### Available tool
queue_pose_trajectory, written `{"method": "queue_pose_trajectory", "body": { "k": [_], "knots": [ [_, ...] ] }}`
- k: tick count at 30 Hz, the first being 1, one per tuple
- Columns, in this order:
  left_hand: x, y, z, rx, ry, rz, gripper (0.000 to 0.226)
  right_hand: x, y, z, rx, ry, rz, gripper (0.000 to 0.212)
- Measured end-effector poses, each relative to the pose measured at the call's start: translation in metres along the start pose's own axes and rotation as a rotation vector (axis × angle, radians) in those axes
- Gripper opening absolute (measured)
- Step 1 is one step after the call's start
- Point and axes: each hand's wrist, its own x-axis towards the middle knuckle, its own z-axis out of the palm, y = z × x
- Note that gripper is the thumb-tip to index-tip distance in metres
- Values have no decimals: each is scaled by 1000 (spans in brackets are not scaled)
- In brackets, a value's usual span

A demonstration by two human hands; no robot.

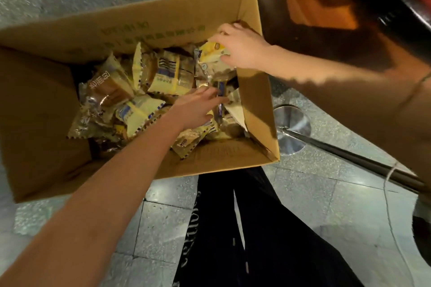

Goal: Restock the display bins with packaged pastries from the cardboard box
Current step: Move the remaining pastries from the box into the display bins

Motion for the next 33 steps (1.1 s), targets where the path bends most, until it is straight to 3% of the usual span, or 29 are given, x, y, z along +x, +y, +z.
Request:
{"method": "queue_pose_trajectory", "body": {
  "k": [5,10,17,21,25,28,33],
  "knots": [
    [29,-5,23,136,-5,168,63,34,6,15,-106,-75,-68,60],
    [61,-9,41,225,54,276,65,62,17,29,-184,-124,-11,75],
    [94,-16,60,321,-37,284,81,68,27,34,-235,-135,5,84],
    [96,-10,60,292,-73,268,67,69,27,36,-236,-140,11,87],
    [94,-11,68,209,-67,243,73,67,26,38,-217,-173,-3,94],
    [96,-14,70,282,-95,237,63,67,25,37,-267,-199,-3,92],
    [101,-22,77,416,-7,323,73,76,26,40,-414,-232,18,86]
  ]
}}
